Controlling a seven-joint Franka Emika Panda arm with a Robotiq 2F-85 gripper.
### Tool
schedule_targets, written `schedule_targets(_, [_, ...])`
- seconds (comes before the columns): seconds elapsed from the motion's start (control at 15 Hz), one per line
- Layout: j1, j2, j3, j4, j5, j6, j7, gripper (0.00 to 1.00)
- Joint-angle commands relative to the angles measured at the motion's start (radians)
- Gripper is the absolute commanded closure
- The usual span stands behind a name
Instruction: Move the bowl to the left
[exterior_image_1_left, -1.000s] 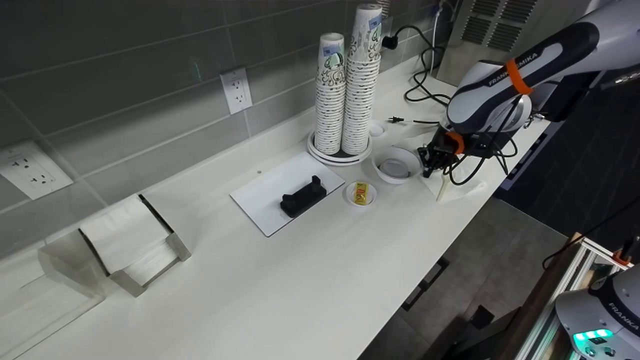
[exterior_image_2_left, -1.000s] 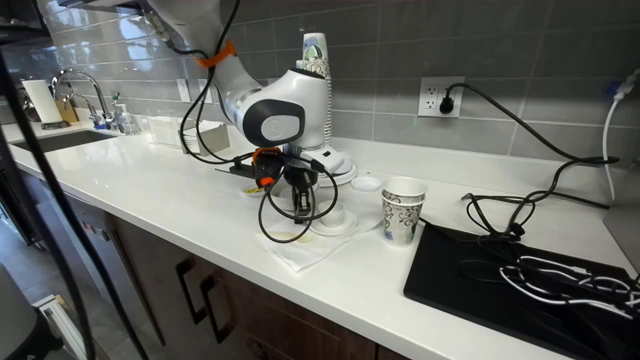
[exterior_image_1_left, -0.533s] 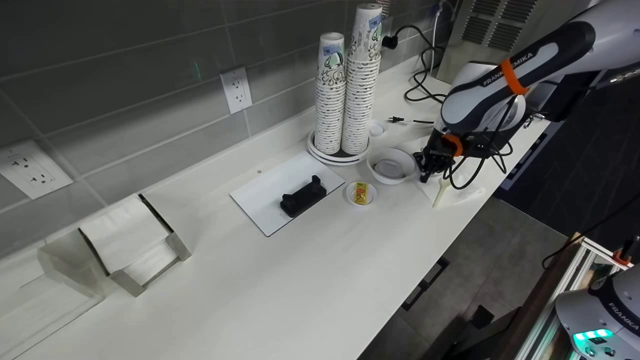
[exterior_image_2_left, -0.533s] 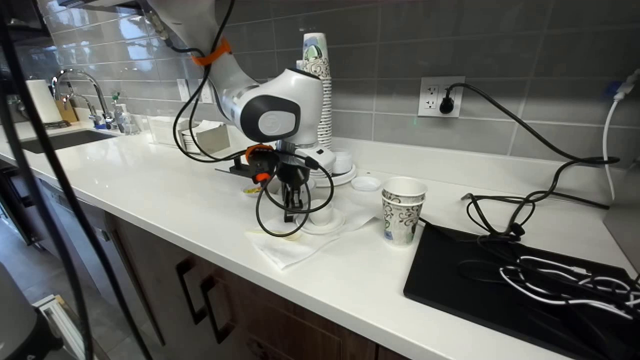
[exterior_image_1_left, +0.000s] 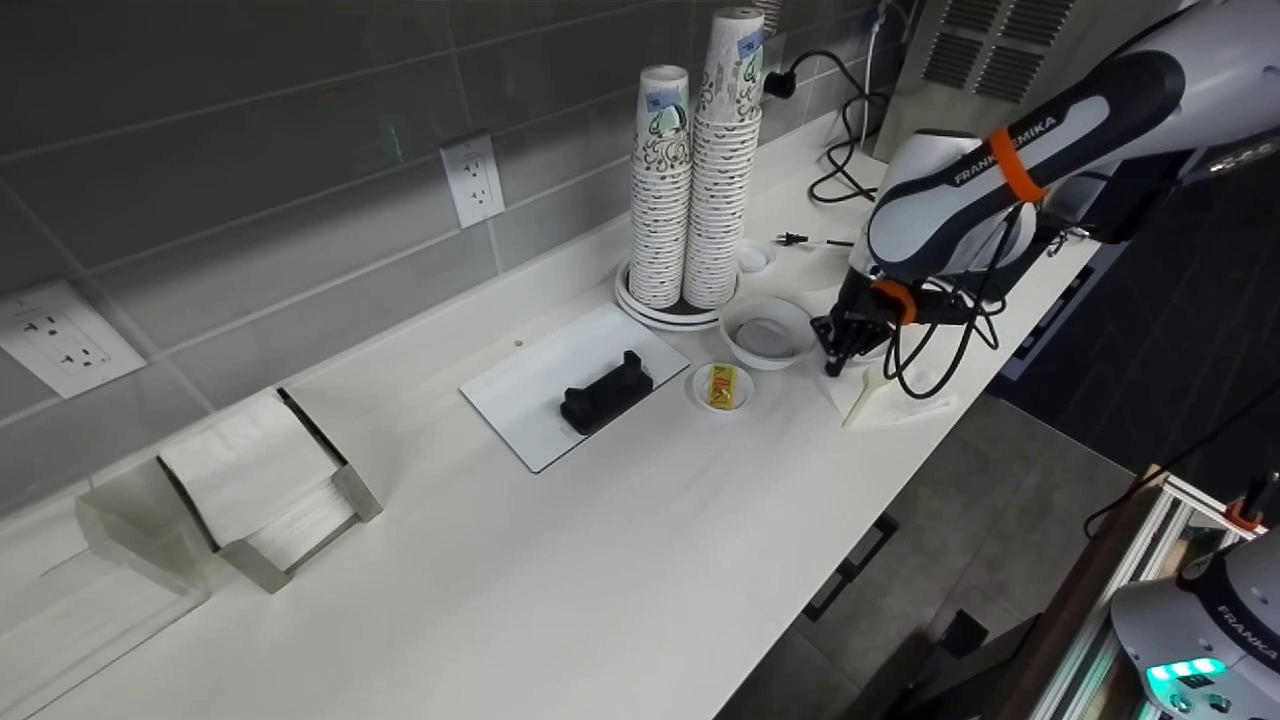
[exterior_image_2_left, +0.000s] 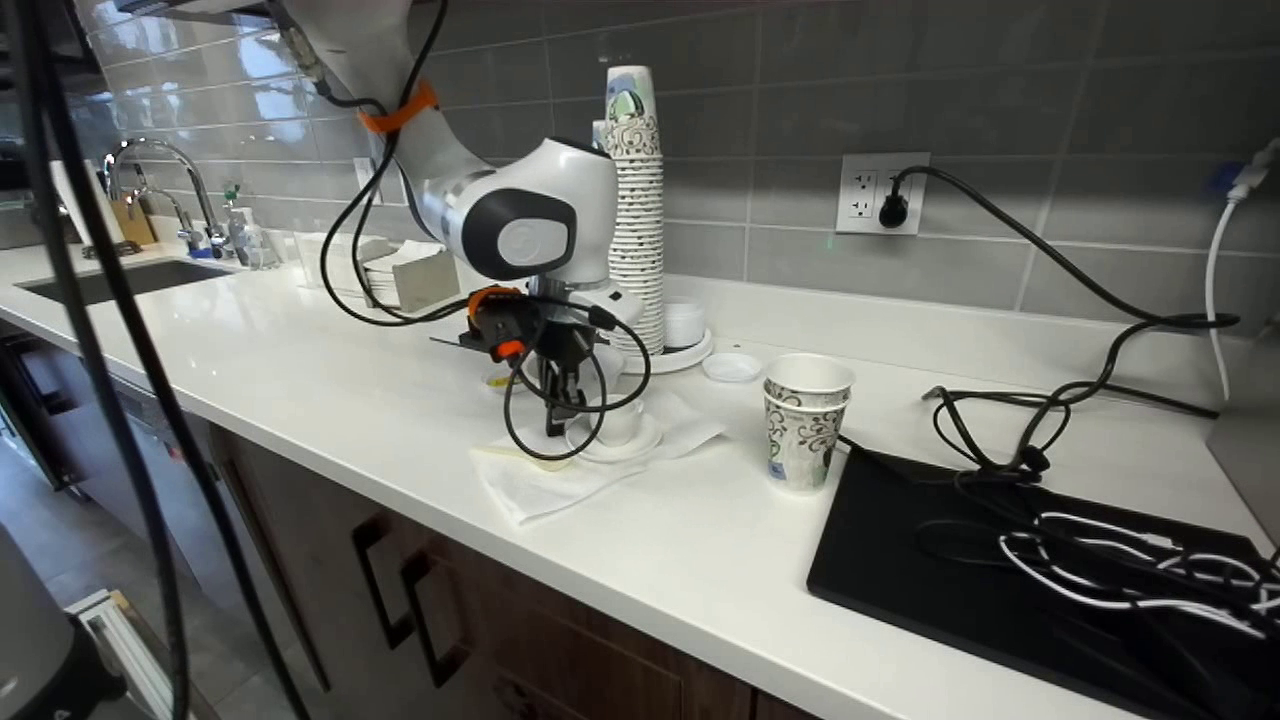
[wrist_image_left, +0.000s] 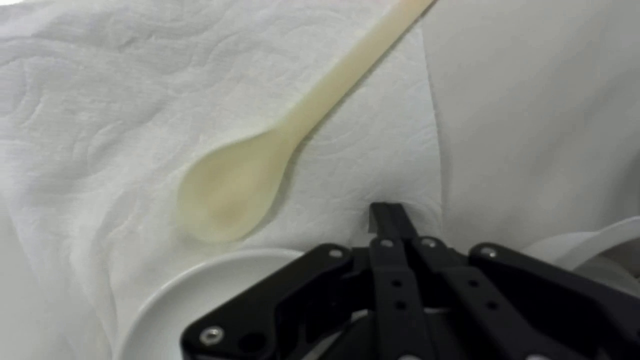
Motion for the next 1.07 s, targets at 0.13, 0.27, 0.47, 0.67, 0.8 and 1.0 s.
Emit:
schedule_targets(0.13, [0.049,0.020,-0.008,-0.016,0.020,0.000,-0.015,1.00])
schedule_targets(0.27, [0.054,-0.008,-0.016,-0.032,0.016,-0.008,0.009,1.00])
schedule_targets(0.47, [0.068,-0.056,-0.034,-0.073,-0.027,0.000,0.053,1.00])
schedule_targets(0.67, [0.074,-0.111,-0.046,-0.116,-0.027,0.006,0.063,1.00])
schedule_targets(0.8, [0.079,-0.150,-0.049,-0.149,-0.037,0.028,0.056,1.00])
schedule_targets(1.0, [0.087,-0.220,-0.056,-0.198,-0.102,0.084,0.083,1.00])
